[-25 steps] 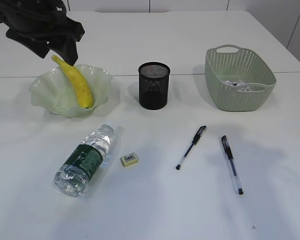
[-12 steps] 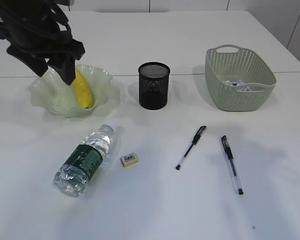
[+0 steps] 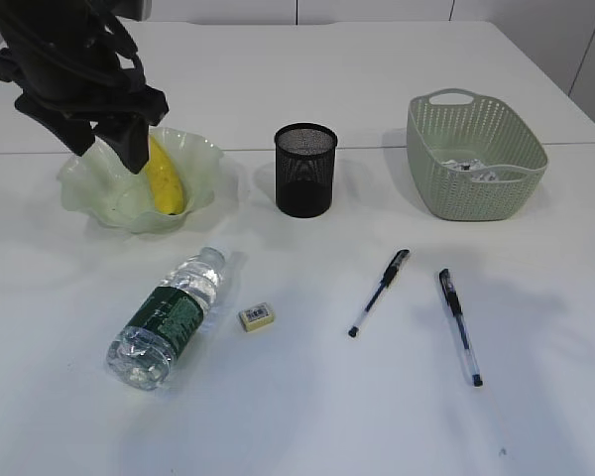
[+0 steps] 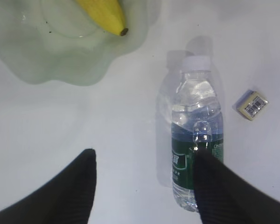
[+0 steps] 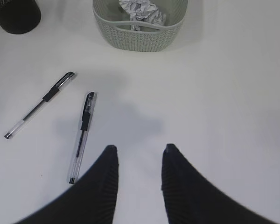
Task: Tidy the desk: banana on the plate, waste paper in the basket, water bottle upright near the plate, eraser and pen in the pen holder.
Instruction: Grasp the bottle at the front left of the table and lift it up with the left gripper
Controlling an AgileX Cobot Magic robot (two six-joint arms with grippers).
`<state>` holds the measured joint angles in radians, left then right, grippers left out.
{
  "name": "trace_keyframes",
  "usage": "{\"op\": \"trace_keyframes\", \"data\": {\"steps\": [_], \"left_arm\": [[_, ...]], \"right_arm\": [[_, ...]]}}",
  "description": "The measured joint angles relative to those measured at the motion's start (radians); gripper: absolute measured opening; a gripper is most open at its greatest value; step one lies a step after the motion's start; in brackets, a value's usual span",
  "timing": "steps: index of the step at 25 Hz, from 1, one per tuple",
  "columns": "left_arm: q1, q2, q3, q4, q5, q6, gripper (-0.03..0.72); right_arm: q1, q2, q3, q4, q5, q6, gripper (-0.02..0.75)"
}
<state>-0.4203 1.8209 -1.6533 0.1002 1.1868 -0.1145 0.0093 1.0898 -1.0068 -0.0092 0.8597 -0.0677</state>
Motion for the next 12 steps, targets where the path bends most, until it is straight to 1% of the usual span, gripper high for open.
{"op": "trace_keyframes", "data": {"steps": [4, 9, 12], "left_arm": [[0.000, 0.000, 0.000, 0.000, -0.001, 0.002, 0.463], [0.000, 0.000, 0.000, 0.002, 0.005, 0.002, 0.525], [0.000, 0.000, 0.000, 0.002, 0.009, 0.002, 0.538]], "right_arm": [[0.000, 0.000, 0.000, 0.000, 0.000, 0.000, 0.241], [0.000, 0.000, 0.000, 0.000, 0.000, 0.000, 0.241], [0.000, 0.000, 0.000, 0.000, 0.000, 0.000, 0.241]]}}
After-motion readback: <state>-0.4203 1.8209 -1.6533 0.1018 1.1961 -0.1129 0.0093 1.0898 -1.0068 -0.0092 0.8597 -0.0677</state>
